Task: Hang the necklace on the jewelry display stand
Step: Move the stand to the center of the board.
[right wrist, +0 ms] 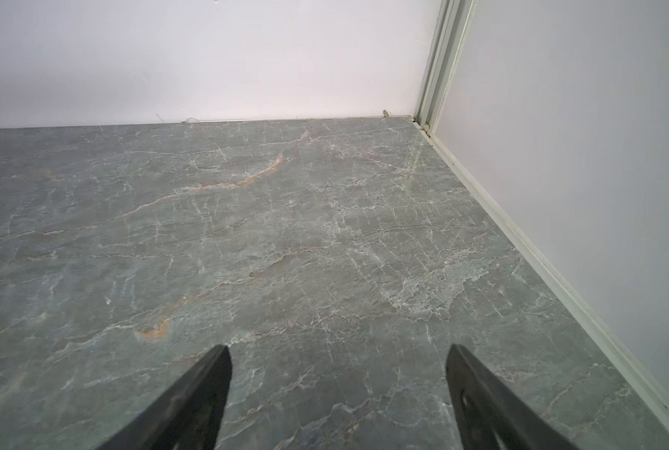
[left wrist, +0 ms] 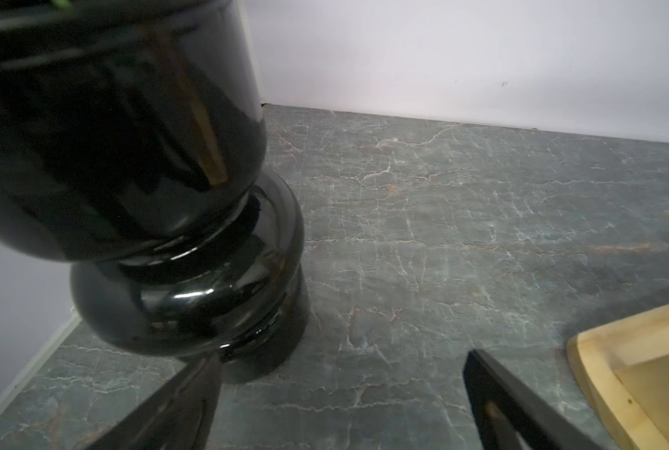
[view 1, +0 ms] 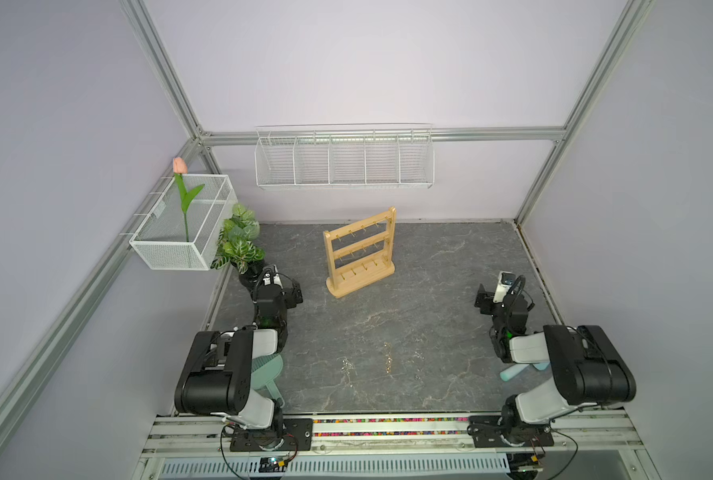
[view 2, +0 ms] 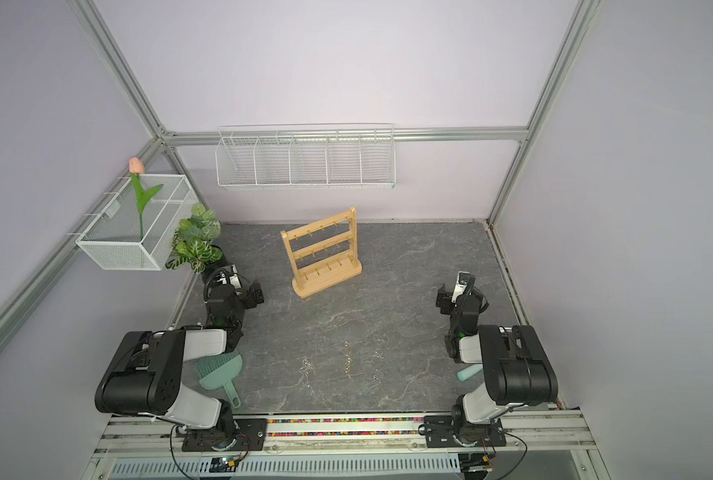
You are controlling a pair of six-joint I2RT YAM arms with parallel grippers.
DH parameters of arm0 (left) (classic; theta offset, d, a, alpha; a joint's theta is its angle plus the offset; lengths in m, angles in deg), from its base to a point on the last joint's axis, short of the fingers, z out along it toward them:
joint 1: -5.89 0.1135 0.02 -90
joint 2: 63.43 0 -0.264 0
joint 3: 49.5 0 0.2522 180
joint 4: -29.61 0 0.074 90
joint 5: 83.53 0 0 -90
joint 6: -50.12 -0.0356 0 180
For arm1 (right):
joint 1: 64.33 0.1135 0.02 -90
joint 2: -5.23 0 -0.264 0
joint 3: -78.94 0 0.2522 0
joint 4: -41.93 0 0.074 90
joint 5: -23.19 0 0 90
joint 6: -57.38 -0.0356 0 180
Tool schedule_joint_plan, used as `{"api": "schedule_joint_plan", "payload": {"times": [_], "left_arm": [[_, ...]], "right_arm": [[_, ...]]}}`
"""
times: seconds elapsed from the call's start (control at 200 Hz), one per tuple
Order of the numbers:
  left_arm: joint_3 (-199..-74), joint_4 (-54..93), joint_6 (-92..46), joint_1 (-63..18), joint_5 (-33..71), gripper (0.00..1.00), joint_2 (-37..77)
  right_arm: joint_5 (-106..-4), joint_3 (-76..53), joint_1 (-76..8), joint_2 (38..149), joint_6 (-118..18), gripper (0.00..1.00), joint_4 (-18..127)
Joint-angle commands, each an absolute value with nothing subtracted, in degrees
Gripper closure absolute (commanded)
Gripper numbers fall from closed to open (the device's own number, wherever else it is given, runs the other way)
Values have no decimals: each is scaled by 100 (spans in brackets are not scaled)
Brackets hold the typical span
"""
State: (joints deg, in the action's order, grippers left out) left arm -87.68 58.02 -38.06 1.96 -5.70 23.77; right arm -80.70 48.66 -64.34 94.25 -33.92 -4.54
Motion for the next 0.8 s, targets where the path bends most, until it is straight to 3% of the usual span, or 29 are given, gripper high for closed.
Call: {"api": "schedule_joint_plan", "payload": {"times": [0.0,0.58,0.71,0.795], "left_arm": [[-8796,5966,-3880,146,-712,1,2332],[-8843,5857,-3794,325,-350,1,2332],[-8899,5877,-3795,386,-278,1,2299],[-9558,4564,-3906,375,-54,1,2010]], "right_arm": [[-8227,5040,-6433,9356,-3448,11,-837],[-8272,5375,-6433,9420,-3455,11,-1546],[-8246,5202,-6433,9380,-3455,11,-1163],[-7901,5085,-6450,9331,-3336,11,-935]]}}
